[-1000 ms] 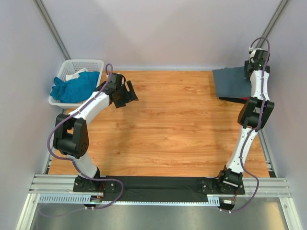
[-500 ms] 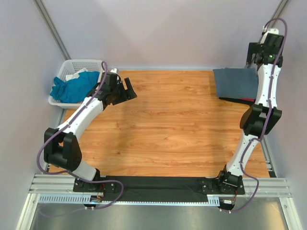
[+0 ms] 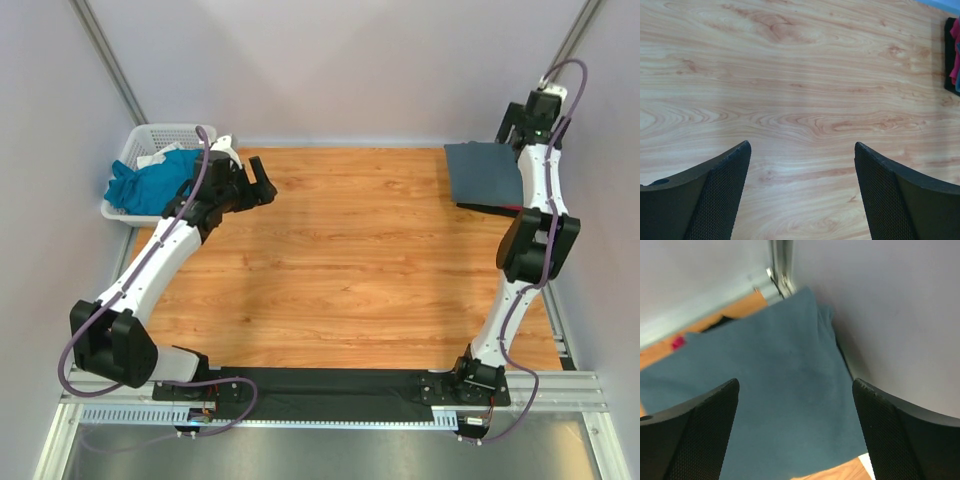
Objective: Fold and stack the t-shirts
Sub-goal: Neatly place the folded tshirt to the corner
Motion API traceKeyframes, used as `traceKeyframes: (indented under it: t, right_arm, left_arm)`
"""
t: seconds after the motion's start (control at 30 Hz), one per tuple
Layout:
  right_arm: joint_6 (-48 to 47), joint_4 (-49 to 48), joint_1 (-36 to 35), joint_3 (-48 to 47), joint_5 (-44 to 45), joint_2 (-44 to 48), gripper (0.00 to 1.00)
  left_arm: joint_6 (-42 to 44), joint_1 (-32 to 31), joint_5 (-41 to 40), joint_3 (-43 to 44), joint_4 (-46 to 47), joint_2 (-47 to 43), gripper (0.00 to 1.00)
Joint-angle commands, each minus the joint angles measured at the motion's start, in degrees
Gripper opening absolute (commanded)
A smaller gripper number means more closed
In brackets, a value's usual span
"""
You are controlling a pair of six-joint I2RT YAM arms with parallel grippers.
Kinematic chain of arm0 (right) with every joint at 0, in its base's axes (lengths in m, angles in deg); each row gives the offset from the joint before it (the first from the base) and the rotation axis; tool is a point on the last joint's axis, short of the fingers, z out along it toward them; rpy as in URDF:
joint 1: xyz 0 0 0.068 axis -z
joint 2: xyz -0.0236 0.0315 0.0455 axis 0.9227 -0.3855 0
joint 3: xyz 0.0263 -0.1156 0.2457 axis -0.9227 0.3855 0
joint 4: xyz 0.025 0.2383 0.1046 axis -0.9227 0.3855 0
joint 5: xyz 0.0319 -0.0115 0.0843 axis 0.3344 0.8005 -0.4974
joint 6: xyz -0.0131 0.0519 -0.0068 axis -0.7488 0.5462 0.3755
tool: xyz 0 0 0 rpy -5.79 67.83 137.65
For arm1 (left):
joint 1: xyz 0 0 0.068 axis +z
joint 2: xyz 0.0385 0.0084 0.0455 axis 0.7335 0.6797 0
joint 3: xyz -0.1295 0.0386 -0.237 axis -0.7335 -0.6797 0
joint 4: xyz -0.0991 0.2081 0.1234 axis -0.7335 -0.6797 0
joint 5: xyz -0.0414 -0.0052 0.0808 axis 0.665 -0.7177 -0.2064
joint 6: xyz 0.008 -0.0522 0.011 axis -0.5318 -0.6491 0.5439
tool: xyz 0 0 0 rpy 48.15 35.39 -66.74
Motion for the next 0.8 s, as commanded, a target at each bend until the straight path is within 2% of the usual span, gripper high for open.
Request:
traceKeyframes:
  t: [0.0,0.13,0.17,0.3,0.43,0.6,0.63,0.73,0.77]
  right_arm:
    - [6.58,-3.65,1.19,1.45,4.97,-3.15,0.94]
    - [14.66,-5.33,4.17,1.98,1.82,-6.85,0.86]
    - [15.28,-5.76,4.53,1.98,1.11,-8.33,0.81]
    - [15.29,-6.3,4.88,1.72,1.8,-11.5,0.74]
    - [14.68,-6.38,4.97,1.98,2.51,-12.48,0.72]
    - [13.89,-4.98,4.62,2.69,-0.21,-6.62,0.77]
    - [13.54,-4.89,4.18,2.77,-0.91,-4.94,0.8]
    - [11.25,-4.89,2.43,4.88,-1.79,3.23,0.96]
    - [10.46,-5.32,1.9,6.28,-2.23,7.78,0.98]
  left_arm:
    - [0.9,-0.17,-2.13,-0.13,-0.59,-0.7,0.91]
    - [0.82,-0.08,-4.24,2.24,-2.26,1.58,0.91]
    - [0.55,-0.08,-4.41,3.73,-3.22,2.2,0.91]
    - [-0.68,-0.08,-3.89,6.46,-4.81,5.71,0.9]
    - [-1.03,-0.17,-2.75,7.96,-5.6,7.12,0.9]
    - [1.68,-0.17,-4.67,8.4,-6.91,4.76,0.9]
    - [2.48,-0.17,-5.29,8.66,-7.27,4.23,0.9]
    - [5.03,-0.08,-7.49,10.15,-8.67,2.03,0.92]
    - [5.56,0.01,-8.36,10.59,-8.68,0.72,0.93]
